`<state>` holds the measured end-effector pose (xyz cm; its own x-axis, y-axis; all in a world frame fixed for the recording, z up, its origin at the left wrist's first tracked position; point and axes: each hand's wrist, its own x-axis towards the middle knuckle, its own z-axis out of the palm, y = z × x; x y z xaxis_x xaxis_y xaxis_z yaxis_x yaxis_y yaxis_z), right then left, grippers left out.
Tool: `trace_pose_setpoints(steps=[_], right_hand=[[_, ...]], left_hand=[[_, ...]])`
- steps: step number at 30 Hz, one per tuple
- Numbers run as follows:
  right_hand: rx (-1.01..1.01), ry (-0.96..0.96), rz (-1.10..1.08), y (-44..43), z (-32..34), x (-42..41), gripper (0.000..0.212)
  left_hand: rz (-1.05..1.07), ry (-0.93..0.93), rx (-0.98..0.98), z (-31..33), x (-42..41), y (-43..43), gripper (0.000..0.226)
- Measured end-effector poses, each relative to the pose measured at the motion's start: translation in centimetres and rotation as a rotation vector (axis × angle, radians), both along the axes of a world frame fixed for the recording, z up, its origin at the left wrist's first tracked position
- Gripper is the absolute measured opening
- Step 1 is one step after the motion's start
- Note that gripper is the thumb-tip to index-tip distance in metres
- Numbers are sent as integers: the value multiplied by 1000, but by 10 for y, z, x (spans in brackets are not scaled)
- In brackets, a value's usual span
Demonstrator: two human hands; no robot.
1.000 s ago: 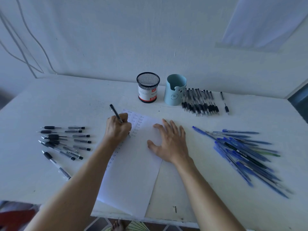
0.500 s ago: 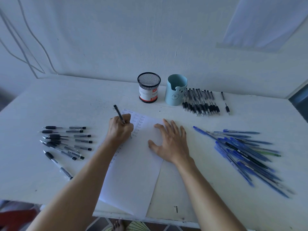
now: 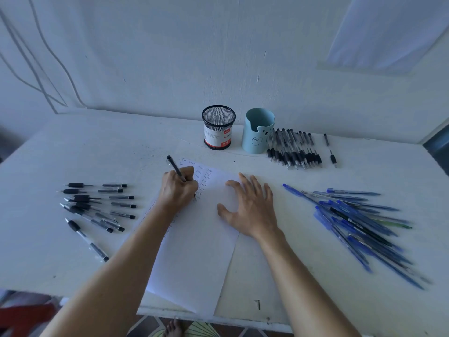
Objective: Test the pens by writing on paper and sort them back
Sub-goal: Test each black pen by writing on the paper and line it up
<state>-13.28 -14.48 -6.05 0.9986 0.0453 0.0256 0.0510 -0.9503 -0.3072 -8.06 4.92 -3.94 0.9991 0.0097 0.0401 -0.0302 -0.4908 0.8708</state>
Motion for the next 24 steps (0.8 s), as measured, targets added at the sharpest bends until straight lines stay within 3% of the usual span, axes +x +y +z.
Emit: trace_pose_setpoints(steps=[4,12,15,19,24], right_hand=[[-1,4,-3,1,1,0,70],[12,-4,-3,1,0,0,67],[4,-3,-4,1,1,0,64],[19,-3,-6,1,1,0,64],[5,6,-4,0,2,0,64]], left_hand=[[-9,13,-5,1,-1,-1,21],[36,-6,29,2,0,-4,37],[29,19,1,1,2,1,23],[29,-49,-214,-2,5,6,7],[70,-89,-126,-5,11,6,37]])
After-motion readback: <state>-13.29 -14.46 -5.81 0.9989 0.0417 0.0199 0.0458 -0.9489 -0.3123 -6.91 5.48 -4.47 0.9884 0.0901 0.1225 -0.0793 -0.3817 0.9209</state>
